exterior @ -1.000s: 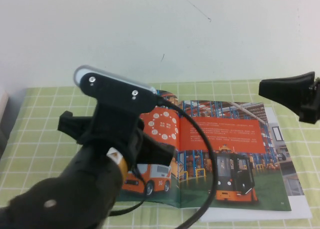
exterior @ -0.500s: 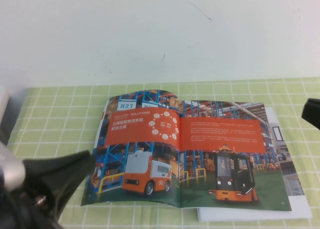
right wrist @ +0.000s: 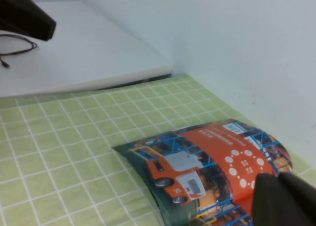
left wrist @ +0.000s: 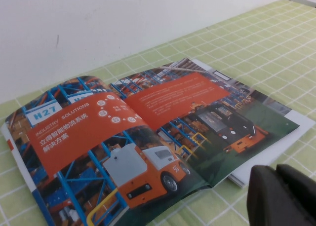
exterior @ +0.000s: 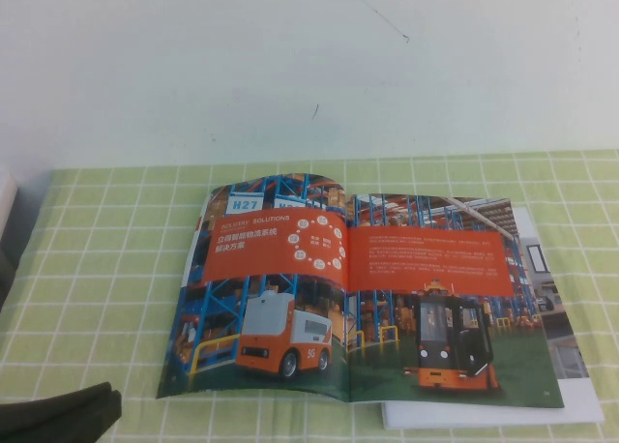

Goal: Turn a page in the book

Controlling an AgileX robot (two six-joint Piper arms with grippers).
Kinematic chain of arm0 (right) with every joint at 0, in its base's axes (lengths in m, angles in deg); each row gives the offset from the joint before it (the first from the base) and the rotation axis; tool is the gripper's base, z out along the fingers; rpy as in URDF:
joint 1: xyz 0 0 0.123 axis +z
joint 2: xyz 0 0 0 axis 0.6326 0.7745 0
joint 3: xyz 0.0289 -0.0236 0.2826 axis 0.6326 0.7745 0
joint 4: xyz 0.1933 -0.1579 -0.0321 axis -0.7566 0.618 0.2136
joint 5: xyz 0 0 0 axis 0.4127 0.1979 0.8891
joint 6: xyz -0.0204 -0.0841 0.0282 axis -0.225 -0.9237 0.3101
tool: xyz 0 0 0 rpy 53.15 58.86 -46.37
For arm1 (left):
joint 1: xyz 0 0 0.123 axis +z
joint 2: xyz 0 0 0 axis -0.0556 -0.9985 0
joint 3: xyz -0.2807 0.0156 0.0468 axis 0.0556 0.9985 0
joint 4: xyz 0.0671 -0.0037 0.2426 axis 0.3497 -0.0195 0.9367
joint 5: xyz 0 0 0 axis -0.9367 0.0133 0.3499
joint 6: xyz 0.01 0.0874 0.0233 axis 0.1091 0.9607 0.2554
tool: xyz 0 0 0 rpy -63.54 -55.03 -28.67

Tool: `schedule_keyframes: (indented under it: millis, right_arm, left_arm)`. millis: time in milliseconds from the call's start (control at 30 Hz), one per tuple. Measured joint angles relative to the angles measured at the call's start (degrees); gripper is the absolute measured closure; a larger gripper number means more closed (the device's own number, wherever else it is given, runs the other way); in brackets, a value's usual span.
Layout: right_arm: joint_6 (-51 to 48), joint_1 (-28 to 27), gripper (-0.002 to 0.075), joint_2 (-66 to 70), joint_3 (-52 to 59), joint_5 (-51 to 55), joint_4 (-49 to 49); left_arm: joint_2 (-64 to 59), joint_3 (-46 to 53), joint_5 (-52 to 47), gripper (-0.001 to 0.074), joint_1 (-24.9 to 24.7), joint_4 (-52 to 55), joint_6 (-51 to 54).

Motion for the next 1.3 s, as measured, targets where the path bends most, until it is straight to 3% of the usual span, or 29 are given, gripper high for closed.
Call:
schedule_keyframes:
  millis: [667, 1067, 1300]
  right_arm:
    - [2.4, 0.0, 0.0728, -2.6, 0.1, 6.5, 2.4]
    - [9.0, 0.0, 0.0729, -10.1, 0.4, -11.7, 18.1]
    - [25.8, 0.0, 0.0729, -14.4, 2.9, -22.8, 30.7]
  left_arm:
    - [0.0, 0.0, -0.4, 0.0738, 0.0, -0.5, 0.4]
    - [0.0, 0.0, -0.4, 0.0738, 0.0, -0.5, 0.4]
    - [0.0, 0.0, -0.4, 0.0738, 0.0, -0.5, 0.4]
